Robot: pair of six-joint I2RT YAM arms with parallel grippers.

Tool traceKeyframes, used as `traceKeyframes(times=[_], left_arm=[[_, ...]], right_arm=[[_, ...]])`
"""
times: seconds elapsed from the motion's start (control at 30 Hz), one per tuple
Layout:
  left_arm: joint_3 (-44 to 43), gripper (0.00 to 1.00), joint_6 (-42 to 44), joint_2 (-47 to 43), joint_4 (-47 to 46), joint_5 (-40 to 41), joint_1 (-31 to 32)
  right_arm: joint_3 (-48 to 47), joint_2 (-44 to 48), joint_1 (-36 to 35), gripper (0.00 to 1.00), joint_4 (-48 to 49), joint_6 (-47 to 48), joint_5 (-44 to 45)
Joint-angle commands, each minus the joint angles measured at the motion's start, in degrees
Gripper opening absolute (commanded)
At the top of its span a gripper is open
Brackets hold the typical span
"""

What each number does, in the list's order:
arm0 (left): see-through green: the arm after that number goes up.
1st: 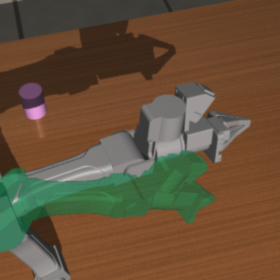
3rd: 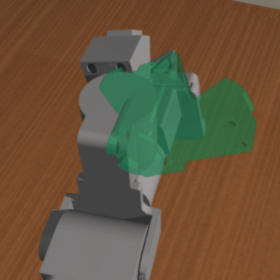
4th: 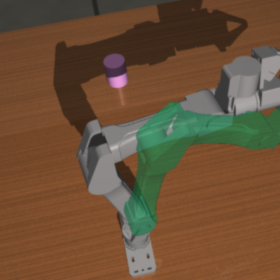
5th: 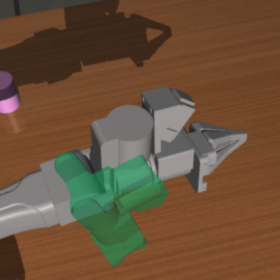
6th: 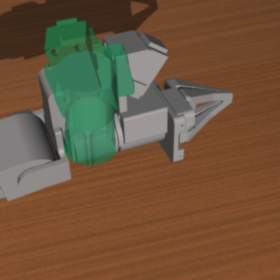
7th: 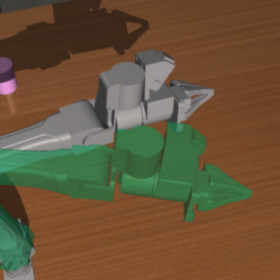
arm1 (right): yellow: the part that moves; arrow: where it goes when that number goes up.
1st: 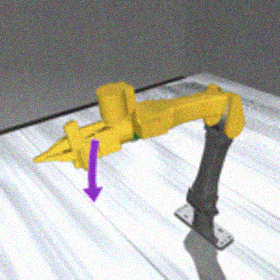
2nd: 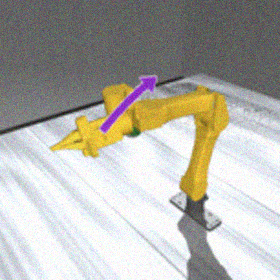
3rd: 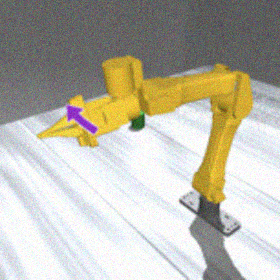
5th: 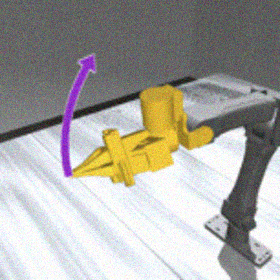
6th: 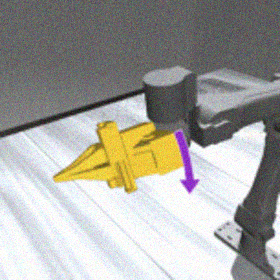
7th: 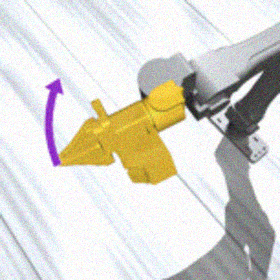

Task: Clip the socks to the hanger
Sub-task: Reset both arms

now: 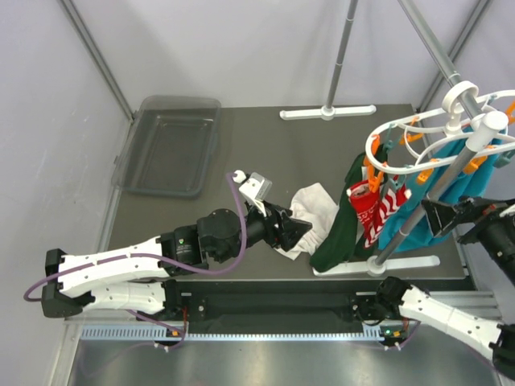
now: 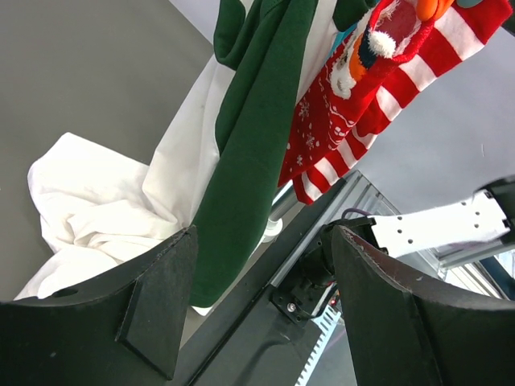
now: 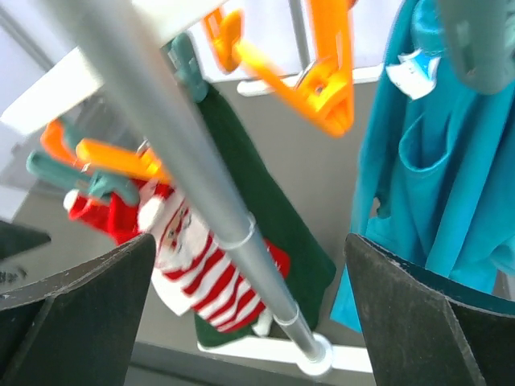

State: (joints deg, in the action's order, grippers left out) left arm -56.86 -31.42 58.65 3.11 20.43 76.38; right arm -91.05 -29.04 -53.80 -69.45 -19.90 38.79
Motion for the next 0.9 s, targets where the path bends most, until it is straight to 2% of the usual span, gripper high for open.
traceKeyframes(times=[0.0, 0.03, 0.13, 0.17, 0.23, 0.27, 0.3, 0.37, 0.4, 0.5, 0.57, 0.73, 0.87], left_arm=[[0.3, 0.72, -0.2, -0.3, -1.1, -0.6, 0.1], [0.3, 0.72, -0.3, -0.3, -0.9, -0.6, 0.1], [1.1, 0.72, -0.5, -0.9, -0.7, 0.1, 0.1], [1.3, 0.73, -0.4, -1.0, -0.4, 0.5, 0.1], [1.4, 0.73, 0.1, -1.2, 1.1, 1.7, 0.1], [1.4, 0.73, 0.3, -1.3, 1.6, 3.3, 0.0], [1.5, 0.73, 0.7, -1.5, 2.2, 4.3, 0.0], [1.8, 0.75, 1.4, -2.2, 3.4, 6.6, -0.1], [2.4, 0.77, 2.2, -2.3, 3.9, 10.1, -0.2], [3.2, 0.79, 0.9, -3.1, 8.2, 13.8, -2.6], [3.8, 0.8, -0.1, -3.8, 10.8, 11.5, -6.7], [7.5, 0.8, -3.4, -6.7, 9.5, 5.0, -14.2], [8.0, 0.8, -3.9, -5.7, 8.1, 3.2, -15.6]], right_arm=[[-2.8, 0.3, 9.4, 1.0, 2.2, 5.0, -14.4], [-3.7, 0.6, 9.4, 1.0, 2.4, 5.7, -17.0], [-6.8, 0.7, 20.0, 1.0, 2.8, 7.9, -30.7], [-7.5, 0.1, 22.6, 1.0, 2.7, 8.6, -38.8], [-9.9, -2.6, 28.5, 1.0, 0.6, 11.1, -48.3], [-10.3, -3.2, 35.1, 1.0, 0.0, 12.1, -57.2], [-10.6, -4.4, 38.0, 1.0, 0.0, 13.0, -60.7], [-7.1, -4.0, 41.1, 1.0, 3.5, 9.5, -70.5], [-3.8, -3.8, 42.1, 1.0, 4.8, 8.7, -72.1], [2.5, -4.4, 43.7, 1.0, 8.5, 5.7, -77.2], [4.7, -5.1, 43.9, 1.0, 11.3, 4.0, -79.5], [4.9, -9.2, 41.6, 1.0, 13.2, 3.2, -80.1], [2.7, -13.0, 39.0, 1.0, 12.8, 2.6, -79.5]])
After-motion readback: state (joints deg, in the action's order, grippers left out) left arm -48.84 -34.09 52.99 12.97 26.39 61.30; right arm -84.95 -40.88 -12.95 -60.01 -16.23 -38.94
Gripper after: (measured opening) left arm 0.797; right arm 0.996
